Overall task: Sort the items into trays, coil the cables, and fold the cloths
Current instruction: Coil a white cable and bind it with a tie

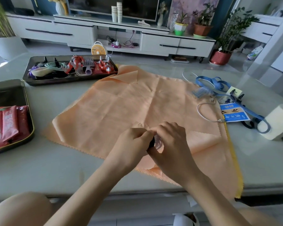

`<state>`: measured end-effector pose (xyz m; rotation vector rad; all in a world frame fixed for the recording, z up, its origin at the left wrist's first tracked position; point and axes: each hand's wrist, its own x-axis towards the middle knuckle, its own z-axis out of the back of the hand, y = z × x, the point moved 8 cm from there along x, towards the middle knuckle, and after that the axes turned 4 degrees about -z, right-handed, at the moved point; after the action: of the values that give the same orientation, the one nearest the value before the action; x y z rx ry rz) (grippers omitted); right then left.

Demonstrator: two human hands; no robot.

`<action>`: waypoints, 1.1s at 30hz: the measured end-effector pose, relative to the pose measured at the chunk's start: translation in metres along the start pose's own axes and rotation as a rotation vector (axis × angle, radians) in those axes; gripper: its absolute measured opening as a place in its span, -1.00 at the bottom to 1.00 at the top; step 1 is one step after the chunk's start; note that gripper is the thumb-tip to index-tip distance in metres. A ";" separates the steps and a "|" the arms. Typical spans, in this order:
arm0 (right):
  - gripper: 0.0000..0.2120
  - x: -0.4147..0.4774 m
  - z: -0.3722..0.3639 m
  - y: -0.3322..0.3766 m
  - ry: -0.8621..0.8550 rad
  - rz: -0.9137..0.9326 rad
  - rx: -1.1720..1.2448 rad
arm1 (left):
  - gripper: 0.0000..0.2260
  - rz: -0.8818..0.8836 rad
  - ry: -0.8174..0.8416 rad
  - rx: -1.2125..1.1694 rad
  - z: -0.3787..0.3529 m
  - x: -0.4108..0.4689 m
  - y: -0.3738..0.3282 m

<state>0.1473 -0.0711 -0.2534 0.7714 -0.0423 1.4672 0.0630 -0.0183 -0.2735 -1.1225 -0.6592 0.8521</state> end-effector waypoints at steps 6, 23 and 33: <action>-0.80 0.001 -0.025 -0.023 0.434 -0.368 0.778 | -0.66 -0.130 0.076 0.099 -0.008 -0.004 -0.014; -0.86 0.000 -0.020 -0.053 0.316 -0.693 1.049 | -0.62 -0.238 0.105 0.199 -0.022 -0.013 -0.018; -0.85 0.008 0.003 -0.042 -0.035 -0.447 0.817 | -0.65 0.081 0.000 0.153 -0.015 -0.001 0.022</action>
<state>0.1874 -0.0619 -0.2655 1.3568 0.6993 1.0138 0.0690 -0.0223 -0.2995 -1.0159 -0.5420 0.9563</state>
